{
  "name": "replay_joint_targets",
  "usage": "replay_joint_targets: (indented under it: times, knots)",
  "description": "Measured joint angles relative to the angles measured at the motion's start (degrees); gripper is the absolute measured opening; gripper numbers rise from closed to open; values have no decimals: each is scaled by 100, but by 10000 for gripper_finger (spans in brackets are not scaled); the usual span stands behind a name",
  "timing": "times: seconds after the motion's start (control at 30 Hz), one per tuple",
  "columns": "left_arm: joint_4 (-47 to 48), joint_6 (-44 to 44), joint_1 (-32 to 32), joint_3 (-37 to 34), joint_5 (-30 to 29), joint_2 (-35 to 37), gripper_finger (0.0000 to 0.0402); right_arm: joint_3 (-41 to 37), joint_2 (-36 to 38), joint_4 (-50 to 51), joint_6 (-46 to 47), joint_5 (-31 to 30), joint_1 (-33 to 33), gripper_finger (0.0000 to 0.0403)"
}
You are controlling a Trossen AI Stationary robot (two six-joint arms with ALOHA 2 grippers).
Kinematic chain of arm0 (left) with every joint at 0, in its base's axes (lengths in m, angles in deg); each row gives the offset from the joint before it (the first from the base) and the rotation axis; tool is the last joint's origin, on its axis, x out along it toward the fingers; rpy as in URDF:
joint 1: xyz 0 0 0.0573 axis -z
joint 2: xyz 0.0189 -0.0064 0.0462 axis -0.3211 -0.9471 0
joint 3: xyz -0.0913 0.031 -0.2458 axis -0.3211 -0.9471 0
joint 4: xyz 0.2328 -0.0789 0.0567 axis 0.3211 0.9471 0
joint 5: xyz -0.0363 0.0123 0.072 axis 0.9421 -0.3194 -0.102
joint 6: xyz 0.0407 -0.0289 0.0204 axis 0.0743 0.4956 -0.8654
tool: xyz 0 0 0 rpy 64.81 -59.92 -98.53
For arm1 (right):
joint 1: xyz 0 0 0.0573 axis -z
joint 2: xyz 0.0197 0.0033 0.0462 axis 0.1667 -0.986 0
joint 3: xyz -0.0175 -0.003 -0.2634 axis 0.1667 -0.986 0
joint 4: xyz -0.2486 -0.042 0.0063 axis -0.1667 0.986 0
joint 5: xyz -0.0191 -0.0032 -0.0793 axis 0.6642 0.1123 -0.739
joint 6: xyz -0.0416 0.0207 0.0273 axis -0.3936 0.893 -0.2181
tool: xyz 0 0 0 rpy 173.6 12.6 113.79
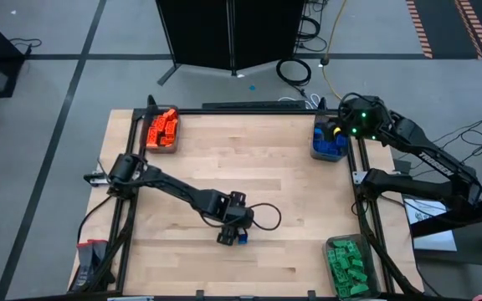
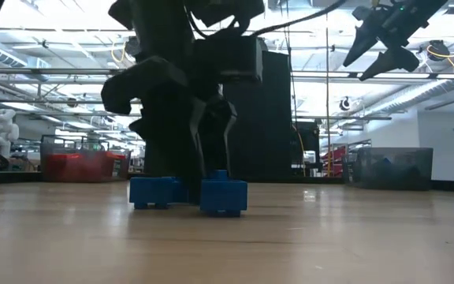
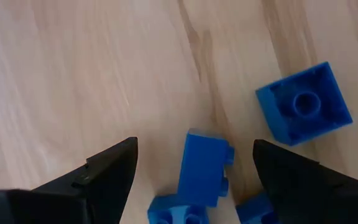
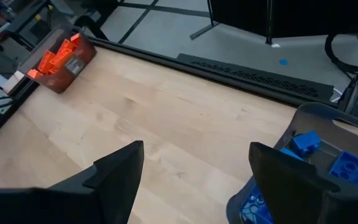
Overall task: Sort blocks
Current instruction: Put the blue game piece into the top right black bin
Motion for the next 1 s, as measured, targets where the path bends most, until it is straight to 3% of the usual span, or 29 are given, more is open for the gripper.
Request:
replay_joint_targets:
  times: [0.1, 0.2, 0.5, 0.8, 1.0]
  knots:
    - [23, 15, -59, 0, 147, -6, 307, 0, 0, 25, -9, -1, 1, 285]
    - [14, 39, -155, 0, 144, -4, 270, 0, 0, 41, -11, -1, 1, 285]
    - [117, 52, -535, 0, 151, 2, 81, 0, 46, 40, -11, 23, -4, 285]
    - [357, 526, -631, 1, 157, 85, 78, 0, 400, -7, -79, 323, -191, 286]
    - [266, 1064, -684, 243, -8, 711, 78, 0, 745, -278, -370, 618, -478, 286]
